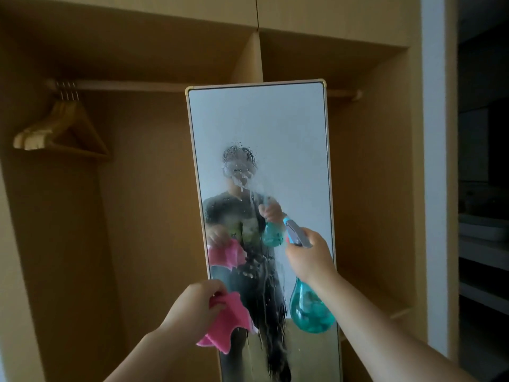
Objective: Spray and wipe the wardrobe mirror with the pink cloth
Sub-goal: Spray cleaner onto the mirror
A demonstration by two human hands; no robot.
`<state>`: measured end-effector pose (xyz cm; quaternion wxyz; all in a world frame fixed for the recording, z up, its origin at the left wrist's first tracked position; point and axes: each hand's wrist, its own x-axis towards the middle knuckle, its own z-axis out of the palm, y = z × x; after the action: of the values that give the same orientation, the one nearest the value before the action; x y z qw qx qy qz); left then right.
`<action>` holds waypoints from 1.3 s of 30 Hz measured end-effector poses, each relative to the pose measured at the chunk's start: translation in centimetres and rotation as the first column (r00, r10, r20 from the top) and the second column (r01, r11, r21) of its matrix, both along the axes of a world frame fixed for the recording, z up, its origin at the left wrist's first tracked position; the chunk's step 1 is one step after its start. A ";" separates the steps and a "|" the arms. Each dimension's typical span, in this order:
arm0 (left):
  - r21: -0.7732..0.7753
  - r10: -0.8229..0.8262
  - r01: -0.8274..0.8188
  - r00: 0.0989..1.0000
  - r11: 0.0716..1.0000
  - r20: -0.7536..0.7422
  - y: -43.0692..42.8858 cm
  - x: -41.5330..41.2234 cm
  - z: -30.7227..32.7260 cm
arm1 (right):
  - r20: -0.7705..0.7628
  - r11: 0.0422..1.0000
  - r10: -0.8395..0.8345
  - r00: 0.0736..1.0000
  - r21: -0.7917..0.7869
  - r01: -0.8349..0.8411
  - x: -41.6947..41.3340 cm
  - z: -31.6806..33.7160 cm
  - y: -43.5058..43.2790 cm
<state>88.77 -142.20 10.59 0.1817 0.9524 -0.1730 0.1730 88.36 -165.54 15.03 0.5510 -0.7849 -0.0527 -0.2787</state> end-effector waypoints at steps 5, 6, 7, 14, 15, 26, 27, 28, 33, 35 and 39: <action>0.015 -0.004 0.005 0.997 1.000 -0.072 -0.3 -0.2 -2.8 | -0.198 0.997 0.064 0.978 -0.033 -0.072 0.1 -5.8 -0.6; 0.017 -0.001 0.002 0.996 1.000 -0.094 -0.4 -0.2 -3.5 | -0.241 0.996 0.070 0.968 -0.032 -0.079 0.1 -7.1 -0.5; 0.018 0.002 0.000 0.993 1.000 -0.115 -0.5 -0.3 -4.2 | -0.271 0.996 0.075 0.960 -0.035 -0.088 0.2 -8.3 -0.4; 0.017 0.025 -0.022 0.982 1.000 -0.186 -0.9 -0.5 -7.2 | -0.335 0.993 0.101 0.937 -0.027 -0.117 0.6 -11.6 0.0; 0.012 0.030 -0.029 0.981 1.000 -0.190 -1.0 -0.4 -7.5 | -0.333 0.991 0.109 0.937 -0.034 -0.128 0.6 -11.8 -0.1; -0.045 0.047 -0.058 0.977 0.997 -0.208 -3.6 -1.8 -8.9 | -0.307 0.986 0.107 0.946 -0.089 -0.140 0.7 -13.3 -3.7; -0.050 0.051 -0.063 0.977 0.997 -0.207 -4.0 -2.1 -9.0 | -0.304 0.986 0.124 0.945 -0.072 -0.152 0.6 -13.4 -4.4; -0.051 0.057 -0.069 0.977 0.996 -0.205 -4.5 -2.4 -9.2 | -0.294 0.985 0.135 0.946 -0.064 -0.161 0.4 -13.5 -5.1; -0.073 0.025 -0.045 0.966 0.996 -0.257 -7.5 -3.1 -11.2 | -0.226 0.990 0.106 0.968 -0.071 -0.125 -1.2 -13.8 -8.8; -0.076 -0.012 -0.010 0.958 0.997 -0.287 -9.1 -3.1 -12.0 | -0.205 0.993 0.113 0.972 -0.016 -0.119 -2.2 -14.0 -10.2; -0.111 -0.135 0.107 0.947 0.988 -0.291 -12.4 -2.6 -12.9 | -0.223 0.998 0.041 0.974 0.055 -0.029 -4.7 -14.3 -13.2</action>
<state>86.17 -154.61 -2.27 0.2604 0.9456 -0.1936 0.0242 83.63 -178.70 0.69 0.5781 -0.7958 0.0030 -0.1802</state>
